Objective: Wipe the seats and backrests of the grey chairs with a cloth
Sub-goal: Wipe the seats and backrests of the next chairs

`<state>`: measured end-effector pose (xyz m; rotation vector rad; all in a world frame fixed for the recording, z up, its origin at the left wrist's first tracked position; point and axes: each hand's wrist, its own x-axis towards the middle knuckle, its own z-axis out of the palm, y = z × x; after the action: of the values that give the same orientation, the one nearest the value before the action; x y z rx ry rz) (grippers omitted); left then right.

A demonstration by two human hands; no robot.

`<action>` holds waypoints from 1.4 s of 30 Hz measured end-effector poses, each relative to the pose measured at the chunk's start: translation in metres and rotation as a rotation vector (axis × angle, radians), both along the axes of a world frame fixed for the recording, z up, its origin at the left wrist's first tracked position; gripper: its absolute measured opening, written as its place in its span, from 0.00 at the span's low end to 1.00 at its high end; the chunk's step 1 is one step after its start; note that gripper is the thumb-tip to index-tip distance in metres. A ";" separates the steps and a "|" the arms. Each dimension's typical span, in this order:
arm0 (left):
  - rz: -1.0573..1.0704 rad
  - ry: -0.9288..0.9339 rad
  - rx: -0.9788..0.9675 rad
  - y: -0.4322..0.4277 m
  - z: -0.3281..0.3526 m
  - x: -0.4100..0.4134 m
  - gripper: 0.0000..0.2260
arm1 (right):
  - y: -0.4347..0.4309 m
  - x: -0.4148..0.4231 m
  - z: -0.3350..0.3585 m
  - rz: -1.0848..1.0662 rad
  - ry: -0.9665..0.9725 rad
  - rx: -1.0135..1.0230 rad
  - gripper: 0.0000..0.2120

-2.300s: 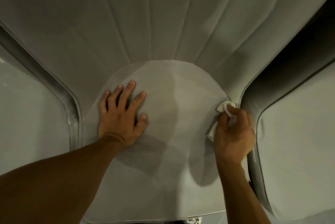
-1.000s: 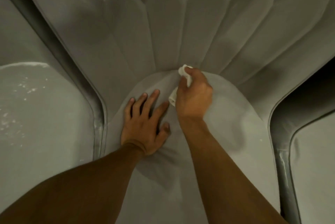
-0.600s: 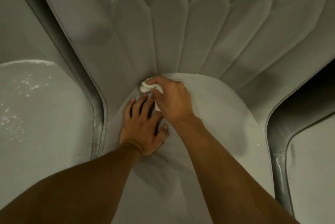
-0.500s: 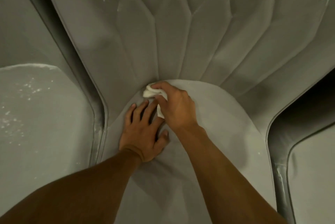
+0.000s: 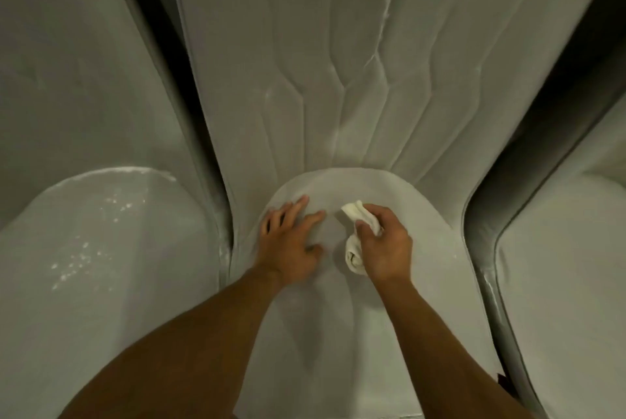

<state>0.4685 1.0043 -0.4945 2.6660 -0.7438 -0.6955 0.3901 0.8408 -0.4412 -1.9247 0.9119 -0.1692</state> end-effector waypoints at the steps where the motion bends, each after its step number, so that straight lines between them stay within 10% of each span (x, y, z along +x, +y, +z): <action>1: 0.003 0.102 0.004 -0.001 0.009 0.005 0.33 | 0.006 -0.001 0.015 -0.065 -0.047 0.028 0.11; 5: 0.050 0.333 -0.176 0.002 0.067 0.013 0.27 | 0.025 -0.005 0.075 -0.222 -0.226 0.186 0.11; 12: -0.497 -0.555 -0.516 -0.082 0.271 0.099 0.18 | 0.012 0.027 0.146 -0.513 -0.408 0.307 0.09; 18: -0.839 -0.969 -0.129 -0.167 0.409 0.185 0.23 | -0.025 0.087 0.214 -0.741 -0.587 0.348 0.11; 26: -1.248 -1.050 0.299 -0.167 0.423 0.229 0.35 | -0.056 0.140 0.270 -0.835 -0.689 0.306 0.15; 35: -1.226 -1.109 0.070 -0.160 0.400 0.236 0.33 | -0.022 0.135 0.201 -0.552 -0.415 0.026 0.19; 42: -1.220 -1.160 0.019 -0.161 0.398 0.235 0.27 | -0.042 0.172 0.266 -1.065 -0.685 0.297 0.16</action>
<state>0.7038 0.8428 -0.0963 2.1345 -2.6378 0.8335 0.5624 0.7986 -0.1750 -0.8288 1.2754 -1.1556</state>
